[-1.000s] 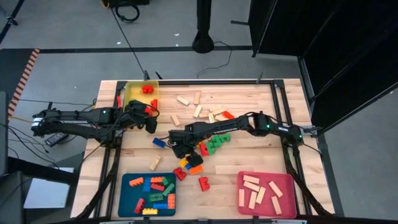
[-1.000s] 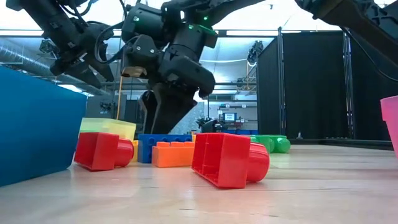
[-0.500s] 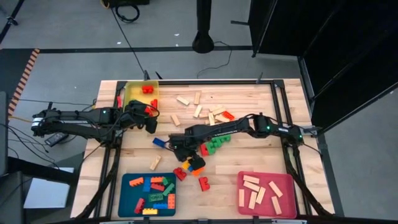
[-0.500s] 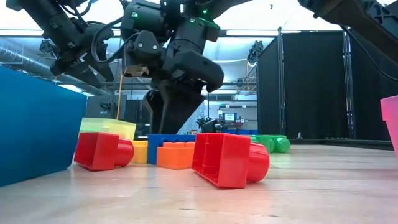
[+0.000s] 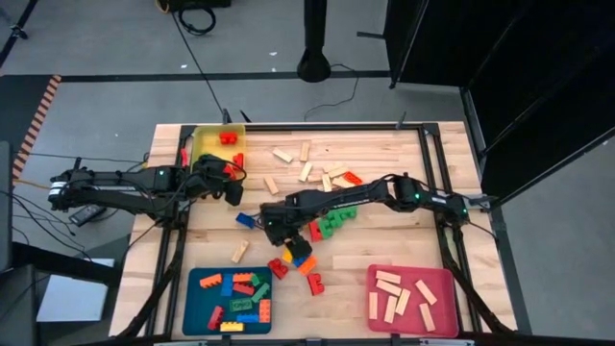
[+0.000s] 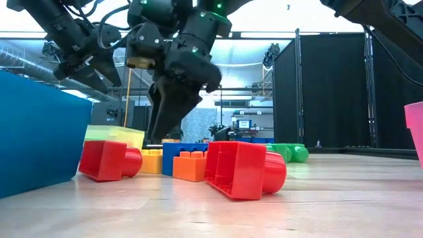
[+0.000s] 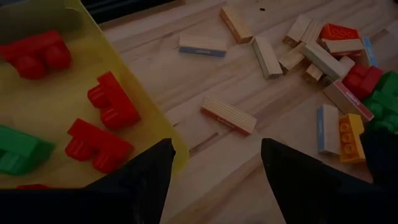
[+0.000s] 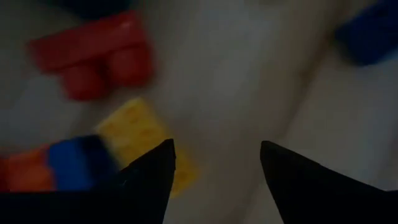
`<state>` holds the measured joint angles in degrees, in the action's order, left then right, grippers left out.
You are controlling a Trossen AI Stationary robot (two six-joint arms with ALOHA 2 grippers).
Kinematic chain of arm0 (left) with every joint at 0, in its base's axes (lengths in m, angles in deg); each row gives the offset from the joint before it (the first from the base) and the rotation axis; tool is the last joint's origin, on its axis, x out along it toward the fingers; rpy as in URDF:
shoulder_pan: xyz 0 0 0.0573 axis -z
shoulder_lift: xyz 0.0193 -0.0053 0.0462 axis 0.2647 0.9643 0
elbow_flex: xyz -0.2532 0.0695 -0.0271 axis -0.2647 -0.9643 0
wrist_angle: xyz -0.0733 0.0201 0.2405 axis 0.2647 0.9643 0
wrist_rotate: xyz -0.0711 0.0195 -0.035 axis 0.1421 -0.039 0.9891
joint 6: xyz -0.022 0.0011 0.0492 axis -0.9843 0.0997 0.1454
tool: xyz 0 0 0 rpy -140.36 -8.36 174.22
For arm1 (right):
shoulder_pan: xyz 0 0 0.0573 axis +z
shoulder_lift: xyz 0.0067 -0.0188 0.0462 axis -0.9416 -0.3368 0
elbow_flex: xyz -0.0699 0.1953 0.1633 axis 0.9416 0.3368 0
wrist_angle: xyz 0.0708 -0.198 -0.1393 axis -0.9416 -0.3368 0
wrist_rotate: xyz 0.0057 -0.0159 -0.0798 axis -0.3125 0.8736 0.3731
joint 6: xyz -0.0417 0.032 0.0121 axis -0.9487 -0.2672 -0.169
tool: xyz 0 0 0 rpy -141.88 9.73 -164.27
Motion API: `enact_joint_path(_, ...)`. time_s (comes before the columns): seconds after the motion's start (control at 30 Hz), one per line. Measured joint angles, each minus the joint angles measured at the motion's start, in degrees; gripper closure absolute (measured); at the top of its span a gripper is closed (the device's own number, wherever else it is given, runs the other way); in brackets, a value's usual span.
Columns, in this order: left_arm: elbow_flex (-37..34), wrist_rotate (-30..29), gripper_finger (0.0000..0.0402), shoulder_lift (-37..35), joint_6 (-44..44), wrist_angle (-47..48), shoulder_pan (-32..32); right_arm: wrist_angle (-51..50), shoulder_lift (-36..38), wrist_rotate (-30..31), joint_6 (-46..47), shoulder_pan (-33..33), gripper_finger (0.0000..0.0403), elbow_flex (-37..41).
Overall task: Sort blocks by size
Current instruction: Put the yellow game piece into the blue bin
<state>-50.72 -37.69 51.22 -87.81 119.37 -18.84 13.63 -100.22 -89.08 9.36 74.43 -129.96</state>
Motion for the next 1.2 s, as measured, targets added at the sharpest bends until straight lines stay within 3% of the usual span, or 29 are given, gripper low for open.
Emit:
enact_joint_path(0.17, 0.00, -0.18, 0.0149, 0.01, 0.02, 0.10, 0.02, 1.46, 0.02, 6.09, -0.19, -1.17, 0.0159, 0.02)
enact_joint_path(0.4, 0.00, -0.19, 0.0149, -0.01, 0.02, 0.11, 0.01, -1.88, 4.92, -5.49, -5.86, -2.14, 0.0157, -0.08)
enact_joint_path(0.67, 0.00, -0.22, 0.0149, 0.01, 0.17, 0.12, 0.00, 0.24, 4.45, -4.88, -18.08, 1.50, 0.0160, 1.74)
enact_joint_path(1.2, 0.00, -0.22, 0.0149, 0.01, 0.08, 0.10, 0.01, 5.61, 4.42, -5.15, -19.55, 2.06, 0.0152, 12.46)
